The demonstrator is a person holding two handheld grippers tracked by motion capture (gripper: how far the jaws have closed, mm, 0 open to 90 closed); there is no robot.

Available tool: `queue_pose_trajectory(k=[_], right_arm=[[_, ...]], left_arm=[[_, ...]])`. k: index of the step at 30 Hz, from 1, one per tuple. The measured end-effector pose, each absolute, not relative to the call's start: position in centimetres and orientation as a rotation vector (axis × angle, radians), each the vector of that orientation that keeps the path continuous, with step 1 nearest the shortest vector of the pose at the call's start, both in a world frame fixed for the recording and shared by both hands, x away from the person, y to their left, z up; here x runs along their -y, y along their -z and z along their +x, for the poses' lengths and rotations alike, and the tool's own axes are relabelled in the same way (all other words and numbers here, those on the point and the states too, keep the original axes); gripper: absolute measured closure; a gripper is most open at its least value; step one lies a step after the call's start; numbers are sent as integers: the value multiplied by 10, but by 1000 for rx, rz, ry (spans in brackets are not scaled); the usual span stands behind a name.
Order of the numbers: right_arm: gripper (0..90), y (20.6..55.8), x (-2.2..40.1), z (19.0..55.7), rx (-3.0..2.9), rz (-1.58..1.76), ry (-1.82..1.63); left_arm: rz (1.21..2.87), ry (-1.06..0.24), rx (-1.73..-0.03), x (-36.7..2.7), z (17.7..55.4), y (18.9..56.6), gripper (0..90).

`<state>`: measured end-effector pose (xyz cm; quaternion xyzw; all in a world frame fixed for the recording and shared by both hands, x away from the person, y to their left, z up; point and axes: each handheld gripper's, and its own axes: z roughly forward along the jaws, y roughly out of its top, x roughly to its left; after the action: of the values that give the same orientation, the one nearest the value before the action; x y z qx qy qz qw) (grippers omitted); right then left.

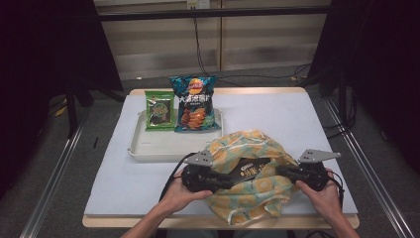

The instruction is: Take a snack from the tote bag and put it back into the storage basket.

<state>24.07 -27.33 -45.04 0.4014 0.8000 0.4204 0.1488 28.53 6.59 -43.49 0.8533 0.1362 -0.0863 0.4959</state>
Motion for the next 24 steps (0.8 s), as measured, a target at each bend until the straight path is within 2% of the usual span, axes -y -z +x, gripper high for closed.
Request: queue_pose_trajectory(k=[8, 9, 16, 19, 24], right_arm=[[868, 450, 274, 241, -2295, 1152, -1213], [868, 450, 274, 241, -2297, 1151, -1214], [866, 449, 274, 240, -2295, 1148, -1218], [865, 449, 274, 240, -2295, 1148, -1221], [865, 449, 273, 240, -2298, 1142, -1220]], left_arm=[[2085, 231, -331, -44, 293, 434, 732], [2100, 204, -339, -42, 293, 434, 732], [2127, 195, -447, -41, 312, 446, 718], [2134, 164, -464, -45, 315, 445, 646], [2132, 126, -488, -48, 317, 445, 600]])
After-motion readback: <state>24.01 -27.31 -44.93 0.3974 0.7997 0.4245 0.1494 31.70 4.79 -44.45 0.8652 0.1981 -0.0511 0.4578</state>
